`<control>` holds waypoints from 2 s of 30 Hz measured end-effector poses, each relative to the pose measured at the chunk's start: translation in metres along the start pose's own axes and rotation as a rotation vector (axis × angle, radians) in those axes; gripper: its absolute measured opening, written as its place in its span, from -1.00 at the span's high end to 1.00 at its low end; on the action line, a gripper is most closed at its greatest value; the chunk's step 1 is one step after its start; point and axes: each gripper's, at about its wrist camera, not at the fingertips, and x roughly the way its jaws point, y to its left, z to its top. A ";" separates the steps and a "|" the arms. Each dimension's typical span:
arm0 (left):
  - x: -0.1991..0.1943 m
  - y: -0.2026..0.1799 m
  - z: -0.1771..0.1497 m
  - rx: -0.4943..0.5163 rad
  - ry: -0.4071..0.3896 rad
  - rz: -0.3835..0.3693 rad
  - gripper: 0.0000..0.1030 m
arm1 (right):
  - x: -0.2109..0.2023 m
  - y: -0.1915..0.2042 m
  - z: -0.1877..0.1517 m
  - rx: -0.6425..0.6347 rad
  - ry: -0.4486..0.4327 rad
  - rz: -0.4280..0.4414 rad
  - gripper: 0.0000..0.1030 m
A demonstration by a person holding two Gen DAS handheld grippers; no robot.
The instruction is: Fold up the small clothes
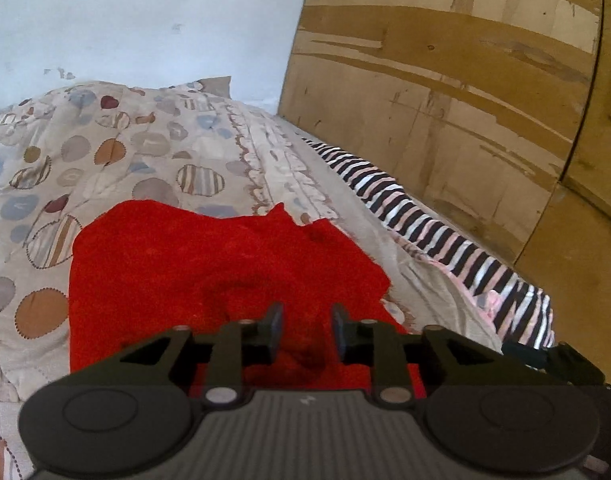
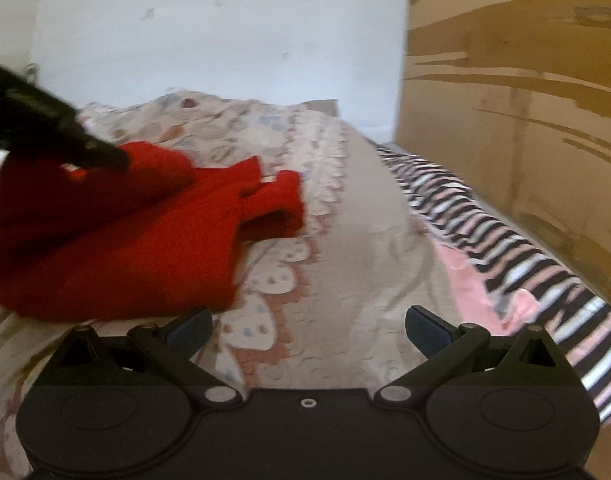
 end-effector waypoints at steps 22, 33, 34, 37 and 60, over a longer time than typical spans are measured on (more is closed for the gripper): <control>-0.087 -0.008 -0.068 0.237 -0.154 0.269 -0.99 | -0.003 0.013 0.049 -0.032 -0.125 0.165 -0.99; -0.055 0.003 -0.071 0.220 -0.084 0.303 -0.99 | 0.057 0.050 0.120 0.069 0.006 0.508 -0.99; -0.055 0.005 -0.072 0.220 -0.086 0.304 -0.99 | 0.065 0.052 0.124 0.082 0.027 0.527 -0.99; -0.051 0.005 -0.072 0.231 -0.087 0.309 -0.99 | 0.099 0.059 0.136 0.155 0.140 0.581 -0.99; -0.046 -0.014 -0.055 0.224 -0.110 0.249 0.63 | 0.138 0.043 0.145 0.334 0.099 0.615 0.76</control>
